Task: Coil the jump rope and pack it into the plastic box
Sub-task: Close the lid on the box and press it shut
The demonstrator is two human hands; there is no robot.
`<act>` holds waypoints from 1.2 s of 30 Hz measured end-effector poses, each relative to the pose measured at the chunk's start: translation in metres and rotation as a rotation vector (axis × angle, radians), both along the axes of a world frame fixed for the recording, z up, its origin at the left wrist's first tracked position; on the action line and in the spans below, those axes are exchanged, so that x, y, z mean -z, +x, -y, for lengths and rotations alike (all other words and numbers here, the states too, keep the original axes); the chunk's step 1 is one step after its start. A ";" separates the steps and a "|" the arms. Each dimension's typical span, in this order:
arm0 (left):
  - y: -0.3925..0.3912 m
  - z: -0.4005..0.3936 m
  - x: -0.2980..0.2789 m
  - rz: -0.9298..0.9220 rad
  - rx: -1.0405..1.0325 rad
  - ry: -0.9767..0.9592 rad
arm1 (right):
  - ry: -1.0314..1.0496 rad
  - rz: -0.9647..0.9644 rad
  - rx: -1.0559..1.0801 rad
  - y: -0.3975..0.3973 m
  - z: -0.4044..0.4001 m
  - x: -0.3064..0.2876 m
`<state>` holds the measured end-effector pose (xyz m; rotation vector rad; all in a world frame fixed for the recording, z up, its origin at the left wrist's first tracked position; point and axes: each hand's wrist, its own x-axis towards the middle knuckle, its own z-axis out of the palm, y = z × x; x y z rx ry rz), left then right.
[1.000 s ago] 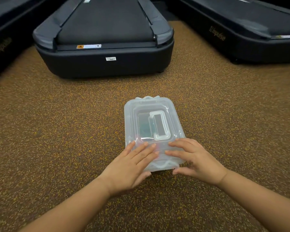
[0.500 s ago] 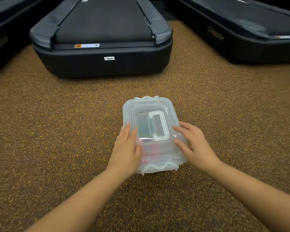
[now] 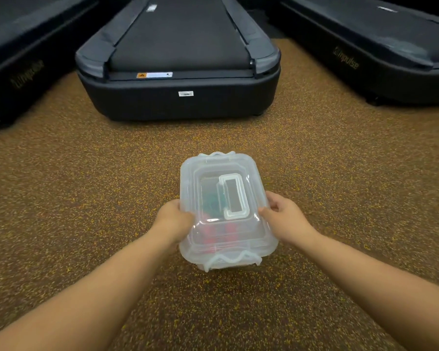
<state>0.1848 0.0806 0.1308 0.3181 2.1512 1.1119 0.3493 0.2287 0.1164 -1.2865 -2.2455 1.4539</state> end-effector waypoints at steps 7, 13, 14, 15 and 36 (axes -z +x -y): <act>-0.051 0.047 0.001 -0.089 -0.039 -0.079 | -0.070 -0.039 -0.045 -0.055 0.041 0.007; -0.065 0.063 0.013 -0.113 -0.063 -0.053 | -0.045 -0.037 -0.042 -0.073 0.055 0.008; -0.065 0.063 0.015 -0.113 -0.060 -0.048 | -0.038 -0.035 -0.043 -0.074 0.054 0.009; -0.067 0.063 0.019 -0.108 -0.060 -0.047 | -0.034 -0.030 -0.047 -0.074 0.054 0.010; -0.085 0.054 0.023 -0.109 0.013 -0.207 | -0.099 0.118 -0.091 -0.082 0.050 -0.019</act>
